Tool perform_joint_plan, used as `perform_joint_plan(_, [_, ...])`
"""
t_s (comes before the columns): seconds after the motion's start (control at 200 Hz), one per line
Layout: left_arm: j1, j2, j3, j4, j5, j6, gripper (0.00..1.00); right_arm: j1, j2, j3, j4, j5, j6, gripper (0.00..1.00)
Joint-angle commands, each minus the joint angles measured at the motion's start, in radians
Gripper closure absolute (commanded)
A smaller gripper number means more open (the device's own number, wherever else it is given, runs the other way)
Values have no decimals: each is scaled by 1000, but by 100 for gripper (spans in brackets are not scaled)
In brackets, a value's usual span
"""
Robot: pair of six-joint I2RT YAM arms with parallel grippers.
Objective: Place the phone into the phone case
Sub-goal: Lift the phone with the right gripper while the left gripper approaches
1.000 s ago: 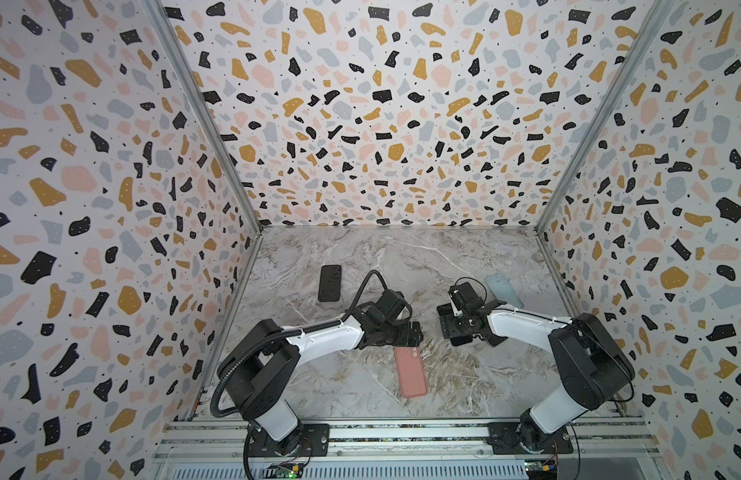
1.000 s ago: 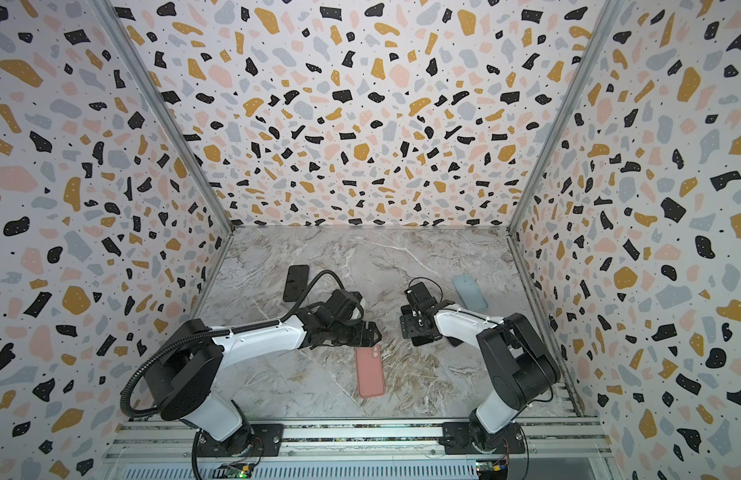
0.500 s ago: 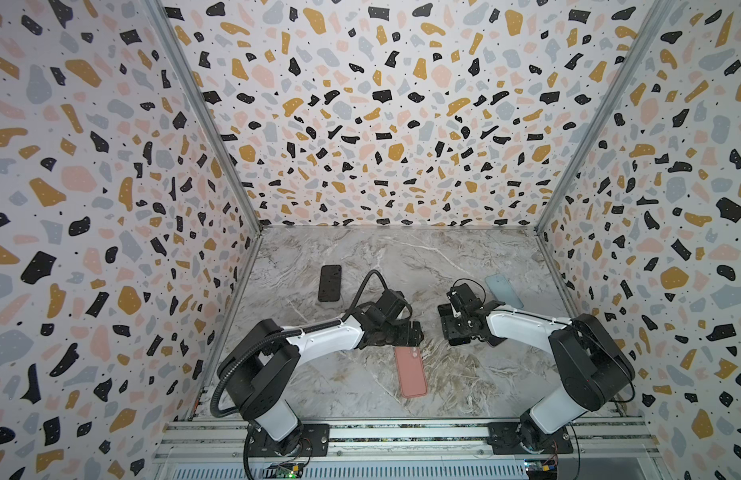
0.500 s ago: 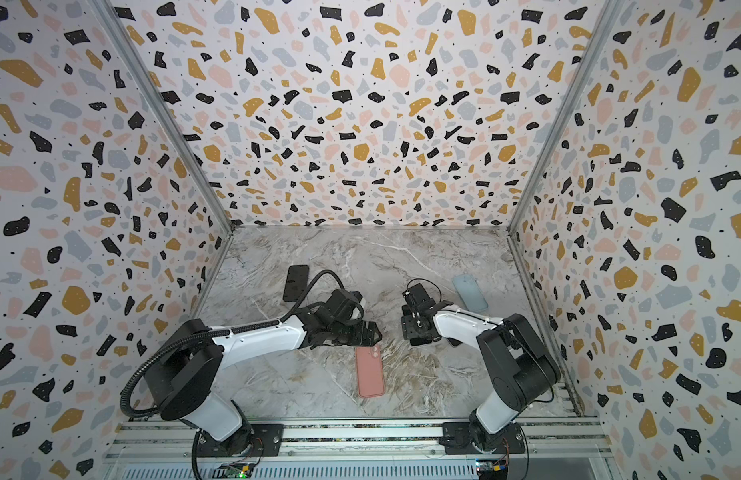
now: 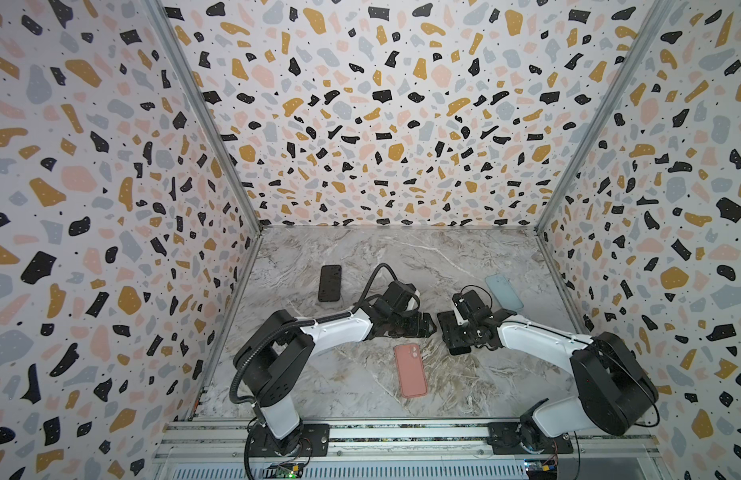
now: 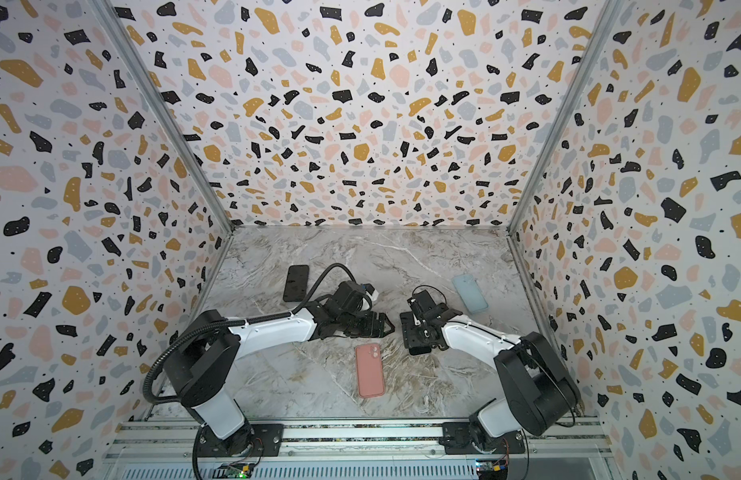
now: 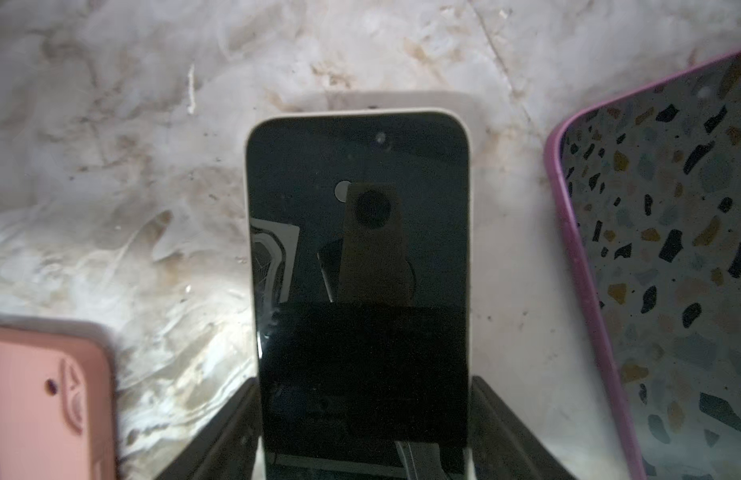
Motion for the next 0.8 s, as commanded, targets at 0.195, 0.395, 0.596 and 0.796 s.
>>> perform_joint_plan(0.195, [24, 91, 44, 212, 132, -79, 23, 30, -130, -61, 129, -112, 14, 54])
perform_joint_plan(0.395, [27, 116, 18, 350, 162, -136, 35, 31, -134, -96, 171, -155, 15, 55])
perform_joint_plan(0.596, [42, 143, -10, 421, 177, -157, 47, 30, -153, -115, 187, -172, 17, 55])
perform_joint_plan(0.796, [63, 148, -39, 444, 176, -157, 48, 30, -174, -124, 192, -173, 22, 56])
